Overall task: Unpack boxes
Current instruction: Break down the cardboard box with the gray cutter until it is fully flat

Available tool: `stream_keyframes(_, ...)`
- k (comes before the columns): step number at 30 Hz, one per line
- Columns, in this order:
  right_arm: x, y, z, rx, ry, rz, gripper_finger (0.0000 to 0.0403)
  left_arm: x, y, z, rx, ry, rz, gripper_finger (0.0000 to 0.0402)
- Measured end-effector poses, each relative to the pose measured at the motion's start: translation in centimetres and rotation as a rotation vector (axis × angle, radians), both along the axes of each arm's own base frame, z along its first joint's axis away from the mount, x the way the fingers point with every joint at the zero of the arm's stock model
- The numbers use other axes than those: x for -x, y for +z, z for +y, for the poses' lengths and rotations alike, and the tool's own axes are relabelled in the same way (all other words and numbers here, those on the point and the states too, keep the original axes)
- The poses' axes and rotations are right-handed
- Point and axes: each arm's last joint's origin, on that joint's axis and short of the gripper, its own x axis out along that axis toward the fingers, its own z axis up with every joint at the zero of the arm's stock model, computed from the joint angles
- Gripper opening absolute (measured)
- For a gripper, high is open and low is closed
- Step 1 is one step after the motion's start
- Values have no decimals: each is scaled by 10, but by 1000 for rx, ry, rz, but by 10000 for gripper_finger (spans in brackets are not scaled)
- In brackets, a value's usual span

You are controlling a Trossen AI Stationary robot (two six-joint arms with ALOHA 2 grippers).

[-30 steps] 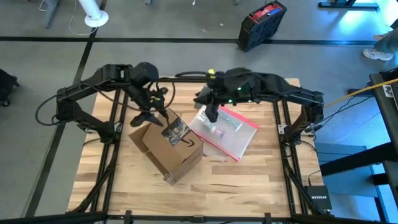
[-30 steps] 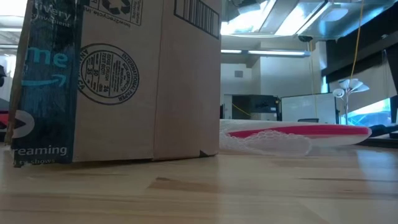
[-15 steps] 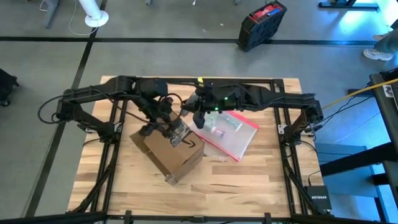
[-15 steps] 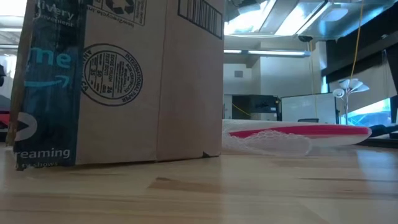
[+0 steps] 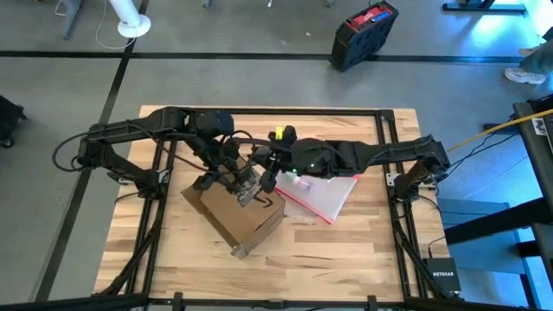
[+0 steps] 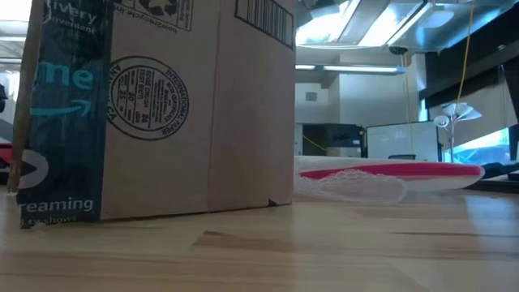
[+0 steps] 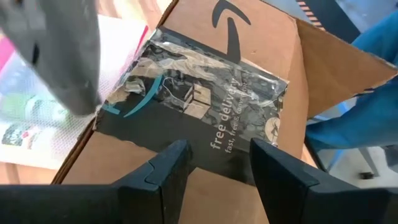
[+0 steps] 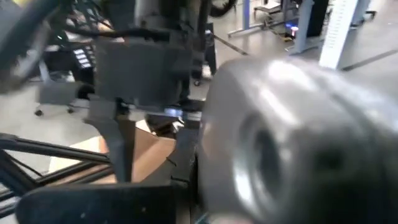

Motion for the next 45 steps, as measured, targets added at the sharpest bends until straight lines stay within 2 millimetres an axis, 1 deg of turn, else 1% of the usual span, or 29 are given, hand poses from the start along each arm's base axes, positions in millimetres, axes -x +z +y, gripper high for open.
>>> stream_keyframes(4,-6,-8,5,19,-35,18,72,0,0,-2,10,-7,3,164)
stream_keyframes(6,-6,-10,6,23,-41,23,72,0,0,-2,14,-3,8,164)
stream_keyframes(16,-6,-9,5,3,-78,6,72,0,0,-2,22,8,11,164)
stream_keyframes(22,-6,-7,10,3,-86,-18,72,-3,0,-1,21,14,-4,164)
stream_keyframes(29,-6,-7,9,6,-95,-11,72,-8,-3,-1,70,73,33,164)
stream_keyframes(32,-5,-11,9,13,-89,25,72,-11,-2,-1,91,107,17,164)
stream_keyframes(35,1,-10,13,7,-72,52,72,-12,-2,-1,99,116,15,164)
stream_keyframes(38,11,-1,15,-10,-27,55,72,-11,-2,-1,96,113,23,164)
stream_keyframes(45,47,20,27,-17,26,78,72,-11,-2,-1,91,107,18,164)
